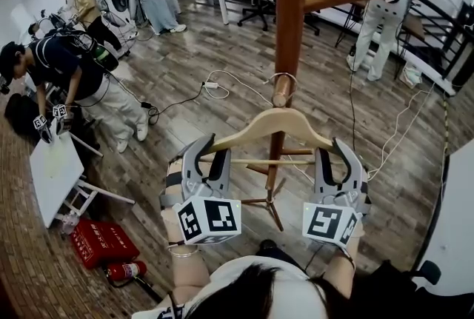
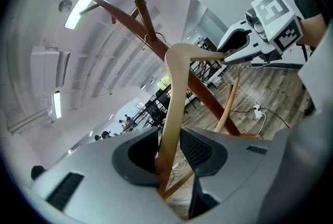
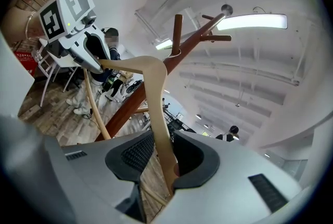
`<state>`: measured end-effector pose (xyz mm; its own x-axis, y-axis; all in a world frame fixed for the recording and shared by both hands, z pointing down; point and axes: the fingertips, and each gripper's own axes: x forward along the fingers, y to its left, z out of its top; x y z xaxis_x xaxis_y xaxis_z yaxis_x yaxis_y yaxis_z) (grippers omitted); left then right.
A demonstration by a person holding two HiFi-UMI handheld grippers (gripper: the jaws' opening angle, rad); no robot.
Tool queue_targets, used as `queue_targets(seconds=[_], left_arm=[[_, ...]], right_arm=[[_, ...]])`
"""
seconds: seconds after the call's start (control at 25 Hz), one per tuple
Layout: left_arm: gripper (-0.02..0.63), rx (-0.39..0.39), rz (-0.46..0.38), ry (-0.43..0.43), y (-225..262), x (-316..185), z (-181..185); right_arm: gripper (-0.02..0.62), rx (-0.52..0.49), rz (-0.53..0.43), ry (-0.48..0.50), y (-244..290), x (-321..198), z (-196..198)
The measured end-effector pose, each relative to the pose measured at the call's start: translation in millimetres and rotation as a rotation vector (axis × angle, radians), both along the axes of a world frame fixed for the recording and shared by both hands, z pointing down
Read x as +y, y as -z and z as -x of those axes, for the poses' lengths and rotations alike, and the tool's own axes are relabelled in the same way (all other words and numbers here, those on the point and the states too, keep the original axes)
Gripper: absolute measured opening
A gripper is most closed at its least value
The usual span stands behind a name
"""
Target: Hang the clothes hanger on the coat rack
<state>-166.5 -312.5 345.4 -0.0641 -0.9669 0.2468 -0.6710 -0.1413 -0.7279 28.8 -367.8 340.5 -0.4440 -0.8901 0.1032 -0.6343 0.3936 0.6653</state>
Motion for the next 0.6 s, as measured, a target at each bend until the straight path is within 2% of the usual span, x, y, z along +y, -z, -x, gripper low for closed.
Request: queue_targets(seconds=[0.6], left_arm=[[0.127, 0.017, -0.033, -0.005, 7.8, 1.0, -1.2]], right_arm=[[0.127, -0.061, 0.018, 0.046, 3.5, 4.2, 7.5]])
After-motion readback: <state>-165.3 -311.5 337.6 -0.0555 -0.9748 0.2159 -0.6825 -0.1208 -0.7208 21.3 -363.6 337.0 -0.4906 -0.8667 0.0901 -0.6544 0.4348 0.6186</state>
